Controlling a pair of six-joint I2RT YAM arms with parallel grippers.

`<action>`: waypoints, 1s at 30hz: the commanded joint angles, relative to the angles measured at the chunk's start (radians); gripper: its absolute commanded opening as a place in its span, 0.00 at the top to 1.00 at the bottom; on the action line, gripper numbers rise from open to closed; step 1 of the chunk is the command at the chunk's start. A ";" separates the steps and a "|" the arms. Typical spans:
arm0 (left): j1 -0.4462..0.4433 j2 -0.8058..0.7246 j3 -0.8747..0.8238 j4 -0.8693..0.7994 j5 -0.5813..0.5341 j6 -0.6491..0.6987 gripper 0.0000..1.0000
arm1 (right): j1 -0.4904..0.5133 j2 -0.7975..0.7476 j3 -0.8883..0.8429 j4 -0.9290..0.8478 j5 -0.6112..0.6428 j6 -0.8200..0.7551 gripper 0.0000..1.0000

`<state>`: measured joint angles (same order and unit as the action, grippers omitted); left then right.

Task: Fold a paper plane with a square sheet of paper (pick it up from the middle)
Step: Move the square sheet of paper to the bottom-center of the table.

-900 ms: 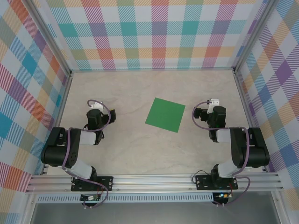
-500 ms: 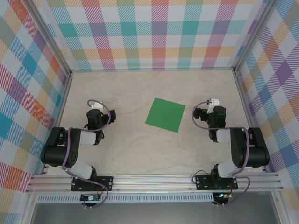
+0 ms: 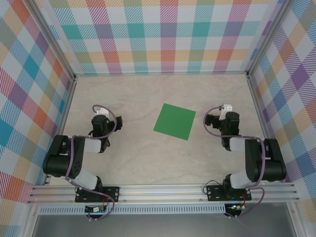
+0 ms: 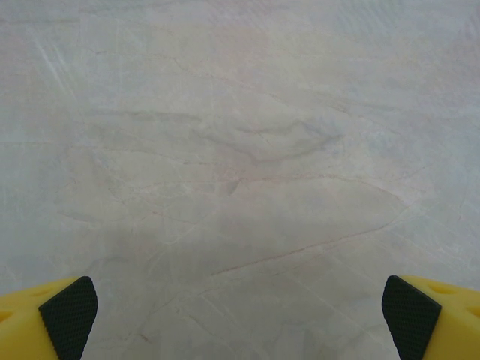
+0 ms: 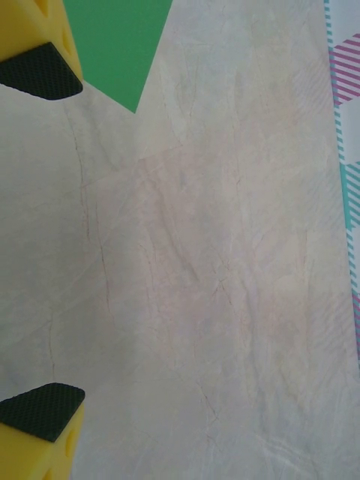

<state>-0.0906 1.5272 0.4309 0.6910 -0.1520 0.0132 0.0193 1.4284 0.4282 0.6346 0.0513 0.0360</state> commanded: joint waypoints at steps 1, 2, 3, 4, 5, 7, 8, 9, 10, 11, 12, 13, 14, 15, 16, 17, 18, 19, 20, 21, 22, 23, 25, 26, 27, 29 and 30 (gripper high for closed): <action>0.013 -0.114 0.099 -0.222 -0.051 -0.044 0.00 | -0.002 -0.130 0.120 -0.221 0.027 0.015 0.00; 0.012 -0.144 0.131 -0.309 -0.068 -0.075 0.00 | -0.002 -0.157 0.172 -0.313 0.040 0.045 0.00; 0.014 -0.172 0.166 -0.393 -0.079 -0.105 0.00 | -0.002 -0.170 0.232 -0.420 0.041 0.086 0.00; 0.012 -0.194 0.192 -0.457 -0.085 -0.135 0.00 | -0.001 -0.171 0.297 -0.526 0.046 0.142 0.00; 0.013 -0.218 0.223 -0.527 -0.090 -0.174 0.00 | -0.001 -0.157 0.377 -0.650 0.056 0.223 0.00; 0.012 -0.260 0.272 -0.638 -0.065 -0.230 0.00 | -0.001 -0.102 0.524 -0.861 0.031 0.342 0.00; 0.012 -0.279 0.300 -0.698 -0.052 -0.261 0.00 | 0.005 -0.058 0.591 -0.945 -0.011 0.387 0.00; 0.012 -0.293 0.330 -0.758 -0.039 -0.280 0.00 | 0.014 -0.013 0.652 -1.004 -0.060 0.420 0.00; 0.012 -0.301 0.356 -0.802 -0.025 -0.288 0.00 | 0.031 0.025 0.691 -1.037 -0.111 0.442 0.00; 0.012 -0.306 0.387 -0.850 -0.015 -0.296 0.00 | 0.062 0.065 0.726 -1.056 -0.139 0.469 0.00; 0.012 -0.309 0.413 -0.891 -0.007 -0.309 0.00 | 0.097 0.103 0.753 -1.062 -0.153 0.501 0.00; 0.012 -0.309 0.429 -0.918 0.001 -0.317 0.00 | 0.132 0.135 0.774 -1.063 -0.168 0.519 0.00; 0.012 -0.309 0.444 -0.939 0.015 -0.324 0.00 | 0.172 0.175 0.802 -1.063 -0.185 0.537 0.00; 0.012 -0.309 0.455 -0.950 0.033 -0.326 0.00 | 0.207 0.221 0.833 -1.070 -0.191 0.561 0.00; 0.012 -0.310 0.460 -0.955 0.047 -0.330 0.00 | 0.236 0.261 0.865 -1.083 -0.193 0.583 0.00; 0.011 -0.311 0.463 -0.956 0.060 -0.337 0.00 | 0.265 0.311 0.901 -1.091 -0.208 0.605 0.00; 0.012 -0.309 0.465 -0.955 0.071 -0.340 0.00 | 0.293 0.365 0.938 -1.097 -0.223 0.626 0.00; 0.012 -0.305 0.466 -0.956 0.077 -0.344 0.00 | 0.320 0.417 0.978 -1.110 -0.231 0.641 0.00; 0.012 -0.302 0.469 -0.958 0.080 -0.342 0.00 | 0.341 0.457 1.017 -1.121 -0.231 0.651 0.00; 0.012 -0.298 0.471 -0.960 0.085 -0.342 0.00 | 0.365 0.504 1.061 -1.136 -0.231 0.658 0.00; 0.012 -0.294 0.472 -0.961 0.086 -0.341 0.00 | 0.384 0.546 1.103 -1.152 -0.230 0.668 0.00; 0.011 -0.292 0.471 -0.960 0.089 -0.340 0.00 | 0.397 0.581 1.140 -1.165 -0.234 0.676 0.00; 0.012 -0.285 0.473 -0.960 0.094 -0.339 0.00 | 0.423 0.645 1.210 -1.184 -0.245 0.683 0.00; 0.012 -0.285 0.471 -0.960 0.097 -0.341 0.00 | 0.432 0.669 1.237 -1.191 -0.243 0.686 0.00; 0.012 -0.282 0.469 -0.960 0.099 -0.343 0.00 | 0.443 0.693 1.266 -1.202 -0.241 0.687 0.00; 0.012 -0.274 0.465 -0.960 0.104 -0.347 0.00 | 0.457 0.744 1.326 -1.239 -0.237 0.688 0.00; 0.011 -0.271 0.463 -0.960 0.107 -0.349 0.00 | 0.464 0.775 1.361 -1.267 -0.237 0.686 0.00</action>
<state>-0.0898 1.2411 0.8745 -0.2455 -0.0673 -0.3218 0.4706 2.1525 1.7008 -0.5407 -0.1707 0.6968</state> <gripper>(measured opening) 0.998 0.999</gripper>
